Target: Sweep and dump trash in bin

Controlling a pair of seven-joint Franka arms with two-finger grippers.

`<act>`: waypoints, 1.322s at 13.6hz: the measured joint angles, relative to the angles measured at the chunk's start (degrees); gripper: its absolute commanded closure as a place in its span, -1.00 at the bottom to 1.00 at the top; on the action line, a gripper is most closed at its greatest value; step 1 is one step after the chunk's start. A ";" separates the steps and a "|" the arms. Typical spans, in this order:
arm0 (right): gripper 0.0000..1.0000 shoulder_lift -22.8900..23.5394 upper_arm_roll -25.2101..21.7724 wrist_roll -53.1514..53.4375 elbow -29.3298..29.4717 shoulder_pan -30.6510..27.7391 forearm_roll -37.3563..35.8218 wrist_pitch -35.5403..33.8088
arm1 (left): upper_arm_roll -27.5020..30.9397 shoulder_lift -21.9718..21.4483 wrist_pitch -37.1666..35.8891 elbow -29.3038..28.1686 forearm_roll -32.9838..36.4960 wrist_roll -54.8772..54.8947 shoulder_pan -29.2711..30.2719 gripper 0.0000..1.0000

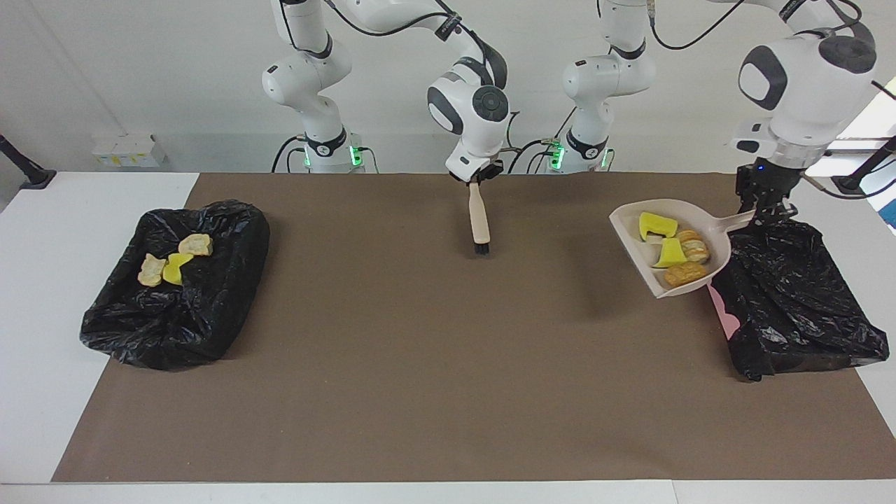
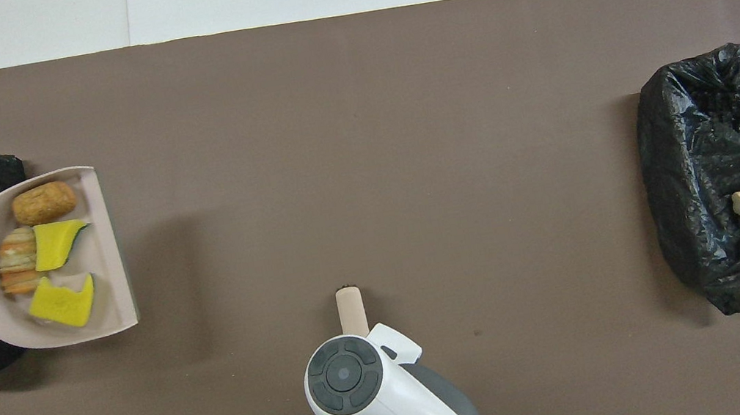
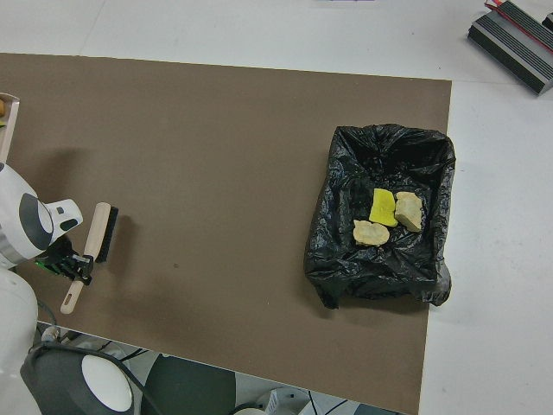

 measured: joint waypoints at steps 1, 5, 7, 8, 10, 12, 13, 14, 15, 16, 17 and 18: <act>1.00 0.59 0.00 0.44 -0.01 0.20 0.01 0.78 | 0.06 -0.03 -0.25 0.84 -0.96 1.28 2.92 1.00; -1.00 1.60 -0.23 0.59 0.01 0.18 0.01 1.74 | 0.37 0.33 -0.24 4.57 -1.77 4.41 11.93 1.00; -1.00 1.59 -0.25 0.61 0.19 0.16 0.01 1.78 | 0.42 1.75 -0.17 7.79 -0.08 5.05 14.26 1.00; -1.00 1.57 -0.31 0.61 0.44 0.09 0.01 1.79 | 0.42 2.86 -0.06 9.50 2.01 5.26 14.76 1.00; -1.00 1.32 -0.53 0.61 1.85 -0.67 -0.03 1.57 | 0.44 5.43 1.62 11.79 6.87 5.14 14.86 1.00; -1.00 0.46 -0.67 0.60 4.19 -3.40 -0.17 -0.50 | 0.50 8.08 4.44 12.31 11.14 4.55 15.43 1.00; -1.00 -0.27 -0.71 0.27 5.60 -5.56 -0.28 -2.36 | 0.57 9.36 5.93 12.34 14.86 3.83 15.56 1.00; -1.00 -1.09 -0.78 -0.68 7.04 -7.58 -0.48 -4.71 | 0.47 10.42 7.41 12.37 19.55 2.35 15.54 1.00; -1.00 -1.96 -0.91 -2.33 8.48 -9.44 -0.98 -7.20 | 0.25 11.14 8.20 12.41 23.40 0.18 15.38 1.00; -1.00 -2.77 -0.98 -4.46 10.05 -11.51 -2.11 -9.69 | -0.07 11.52 8.38 12.41 26.27 -2.20 15.03 1.00; -1.00 -3.42 -1.01 -6.77 11.65 -13.59 -3.12 -12.06 | -0.24 11.60 8.37 12.42 28.65 -3.72 14.46 1.00; -1.00 -3.85 -1.04 -9.34 13.38 -15.64 -4.07 -14.43 | -0.29 11.59 8.30 12.43 31.16 -4.39 13.76 1.00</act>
